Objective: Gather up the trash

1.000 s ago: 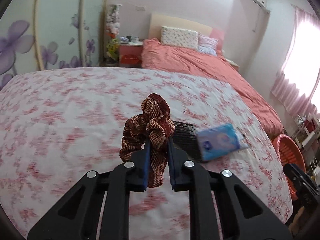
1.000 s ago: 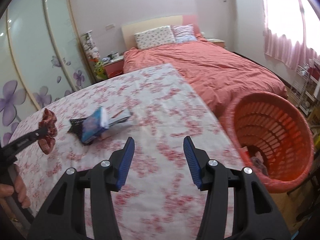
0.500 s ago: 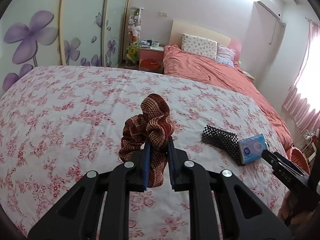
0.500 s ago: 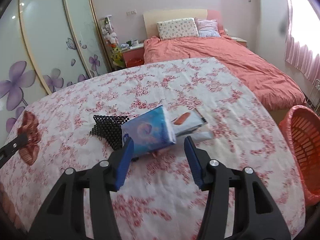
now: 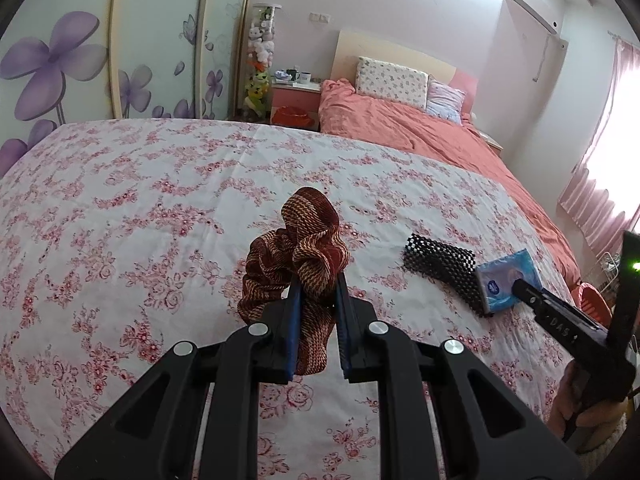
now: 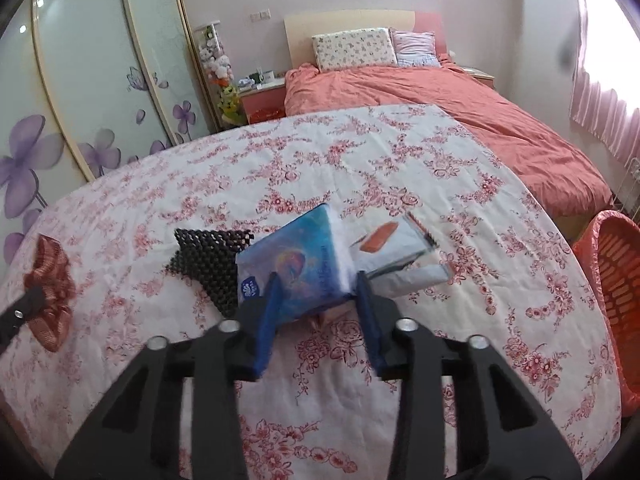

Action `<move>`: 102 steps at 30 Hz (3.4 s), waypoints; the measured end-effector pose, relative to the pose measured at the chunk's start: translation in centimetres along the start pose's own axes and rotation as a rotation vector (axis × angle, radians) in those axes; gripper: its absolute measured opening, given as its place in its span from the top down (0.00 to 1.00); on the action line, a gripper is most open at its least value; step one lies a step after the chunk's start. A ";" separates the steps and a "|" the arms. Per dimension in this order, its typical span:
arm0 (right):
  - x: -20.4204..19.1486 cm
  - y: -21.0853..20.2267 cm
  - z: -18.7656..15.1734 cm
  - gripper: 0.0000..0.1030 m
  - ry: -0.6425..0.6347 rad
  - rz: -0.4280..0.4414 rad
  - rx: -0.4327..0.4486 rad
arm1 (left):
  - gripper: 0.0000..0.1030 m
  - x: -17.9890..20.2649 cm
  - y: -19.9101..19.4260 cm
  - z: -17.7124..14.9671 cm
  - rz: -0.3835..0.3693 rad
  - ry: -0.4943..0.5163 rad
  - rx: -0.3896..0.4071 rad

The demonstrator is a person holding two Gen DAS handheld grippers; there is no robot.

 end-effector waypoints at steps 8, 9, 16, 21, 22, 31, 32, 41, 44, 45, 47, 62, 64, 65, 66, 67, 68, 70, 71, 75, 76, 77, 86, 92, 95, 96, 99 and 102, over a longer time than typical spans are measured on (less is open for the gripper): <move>-0.9 -2.2 -0.8 0.82 -0.058 0.063 0.036 | 0.85 1.4 -0.1 -0.5 -0.024 0.020 -0.010; -1.1 -2.3 -0.9 0.81 -0.063 0.068 0.035 | 0.85 1.5 -0.1 -0.6 -0.027 0.022 -0.012; -1.2 -1.7 -0.4 0.80 -0.034 0.075 0.024 | 0.85 2.5 -0.3 -0.9 -0.041 0.035 -0.022; -1.5 -2.0 -0.2 0.87 -0.039 0.068 0.037 | 0.85 3.1 -0.3 -1.0 -0.049 0.050 -0.023; -1.5 -2.3 -0.2 0.87 -0.038 0.058 0.047 | 0.85 3.2 -0.3 -1.0 -0.052 0.053 -0.022; 1.2 -4.8 -0.1 0.87 0.006 0.017 0.083 | 0.85 5.4 -1.1 -0.8 -0.079 0.092 -0.011; 1.6 -5.2 -0.1 0.87 0.007 0.009 0.089 | 0.85 5.7 -1.1 -0.9 -0.082 0.097 -0.010; 5.0 -8.5 -0.9 0.86 0.040 -0.048 0.124 | 0.85 10.1 -2.2 -1.5 -0.160 0.151 -0.009; 6.5 -9.7 -1.3 0.86 0.063 -0.058 0.134 | 0.85 11.8 -2.5 -1.8 -0.181 0.173 -0.012; 6.9 -10.0 -1.4 0.86 0.068 -0.062 0.137 | 0.85 12.2 -2.5 -1.9 -0.187 0.178 -0.013; 7.9 -10.8 -1.7 0.86 0.079 -0.072 0.145 | 0.85 13.4 -2.7 -2.1 -0.205 0.191 -0.016; 15.7 -15.2 -4.3 0.86 0.182 -0.195 0.204 | 0.85 21.3 -2.9 -4.6 -0.343 0.273 -0.047; 16.7 -15.7 -4.7 0.86 0.194 -0.209 0.210 | 0.85 22.5 -2.9 -5.1 -0.356 0.288 -0.052; 17.2 -15.9 -4.8 0.86 0.202 -0.215 0.213 | 0.85 22.8 -2.8 -5.2 -0.361 0.293 -0.055; 17.6 -16.1 -4.9 0.86 0.206 -0.219 0.214 | 0.85 23.3 -2.8 -5.3 -0.365 0.299 -0.058; 18.0 -16.3 -5.1 0.86 0.213 -0.226 0.217 | 0.85 23.9 -2.7 -5.5 -0.369 0.306 -0.061; 18.5 -16.5 -5.2 0.86 0.220 -0.230 0.220 | 0.85 24.5 -2.6 -5.7 -0.374 0.314 -0.064; 19.2 -16.7 -5.4 0.86 0.231 -0.236 0.223 | 0.85 25.3 -2.6 -6.1 -0.384 0.325 -0.070; 19.6 -16.9 -5.6 0.86 0.238 -0.239 0.225 | 0.85 26.0 -2.6 -6.4 -0.389 0.332 -0.073; 20.9 -17.2 -6.2 0.86 0.257 -0.251 0.228 | 0.85 27.7 -2.5 -7.1 -0.408 0.355 -0.084; 21.3 -17.3 -6.3 0.86 0.262 -0.255 0.230 | 0.85 28.1 -2.4 -7.3 -0.413 0.360 -0.087; 21.7 -17.4 -6.5 0.86 0.268 -0.259 0.231 | 0.85 28.6 -2.4 -7.5 -0.421 0.363 -0.091; 24.9 -18.4 -7.5 0.86 0.321 -0.305 0.259 | 0.85 31.8 -2.3 -8.6 -0.509 0.380 -0.117; 27.7 -19.2 -8.2 0.86 0.372 -0.334 0.278 | 0.85 34.7 -2.2 -9.4 -0.568 0.400 -0.128; 29.2 -19.3 -8.5 0.86 0.398 -0.345 0.283 | 0.85 36.2 -2.1 -9.9 -0.591 0.413 -0.138; 29.7 -19.3 -8.6 0.86 0.406 -0.347 0.283 | 0.85 36.6 -2.0 -10.1 -0.596 0.417 -0.141; 30.9 -19.3 -8.9 0.86 0.424 -0.354 0.285 | 0.85 38.1 -1.7 -10.8 -0.614 0.433 -0.153; 31.9 -19.1 -9.0 0.86 0.435 -0.355 0.285 | 0.85 39.1 -1.5 -11.2 -0.629 0.442 -0.163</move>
Point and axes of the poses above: each gripper's, at about its wrist camera, not at the fingertips, and y roughly the way its jaws point, x to its right, z to its top, the point moved 1 cm from there along y, roughly the way its jaws point, and after that the axes turned 2 degrees about -y, right-handed, at the moved point
